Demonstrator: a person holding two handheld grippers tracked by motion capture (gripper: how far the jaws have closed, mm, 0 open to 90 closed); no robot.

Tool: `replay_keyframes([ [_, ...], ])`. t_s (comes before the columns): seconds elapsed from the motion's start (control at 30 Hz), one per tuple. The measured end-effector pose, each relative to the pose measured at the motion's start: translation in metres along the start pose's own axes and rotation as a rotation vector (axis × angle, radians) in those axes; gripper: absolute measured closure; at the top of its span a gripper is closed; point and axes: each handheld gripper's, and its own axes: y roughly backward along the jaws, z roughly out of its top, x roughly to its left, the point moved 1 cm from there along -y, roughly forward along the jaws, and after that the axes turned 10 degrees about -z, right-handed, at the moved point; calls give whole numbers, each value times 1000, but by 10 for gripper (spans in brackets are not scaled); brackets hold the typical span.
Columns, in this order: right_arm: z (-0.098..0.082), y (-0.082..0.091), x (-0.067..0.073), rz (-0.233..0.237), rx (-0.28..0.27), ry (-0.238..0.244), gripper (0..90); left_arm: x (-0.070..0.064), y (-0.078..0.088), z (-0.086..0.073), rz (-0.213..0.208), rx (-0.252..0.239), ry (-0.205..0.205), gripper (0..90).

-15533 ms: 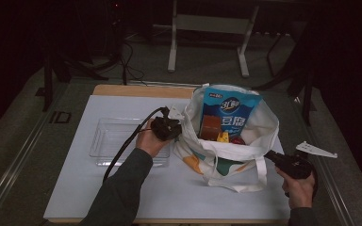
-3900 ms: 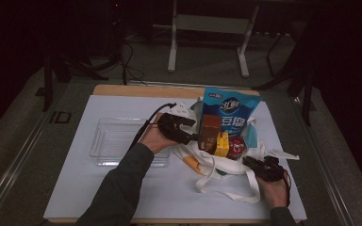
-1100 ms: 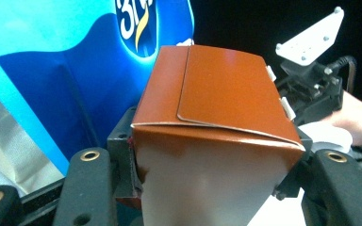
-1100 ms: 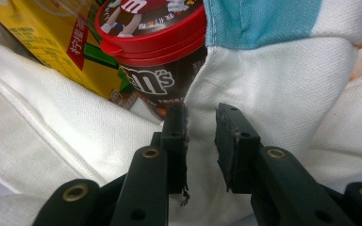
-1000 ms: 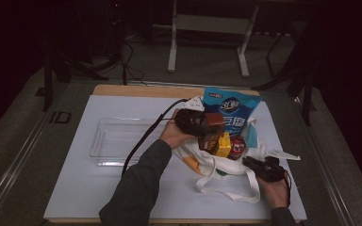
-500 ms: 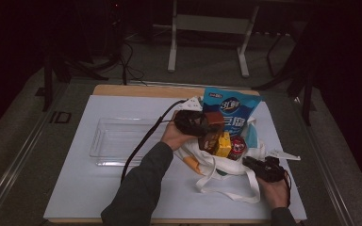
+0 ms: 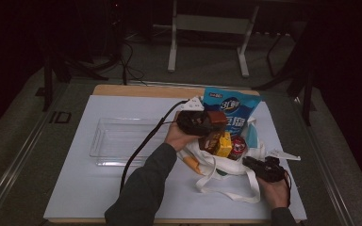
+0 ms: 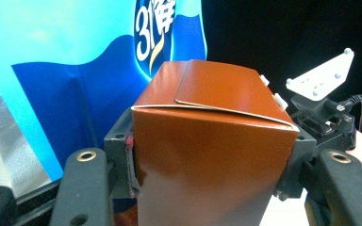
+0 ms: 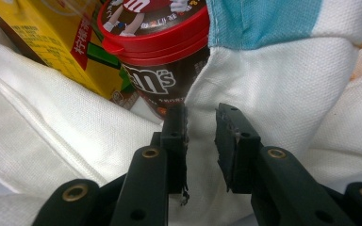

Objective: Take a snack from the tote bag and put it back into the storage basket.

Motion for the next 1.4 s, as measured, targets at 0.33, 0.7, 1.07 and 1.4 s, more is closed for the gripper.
replay_keyframes([
  [0.33,0,0,0,5,-5,2,728,-3,5,3,13,24,-20,429],
  [0.7,-1,0,-1,7,-9,4,726,-8,18,14,22,-18,-41,433],
  [1.07,-1,-1,-1,8,-10,6,724,-15,36,27,25,-90,-49,433],
  [1.4,-1,0,-1,10,-12,2,722,-23,50,35,22,-141,-57,433],
])
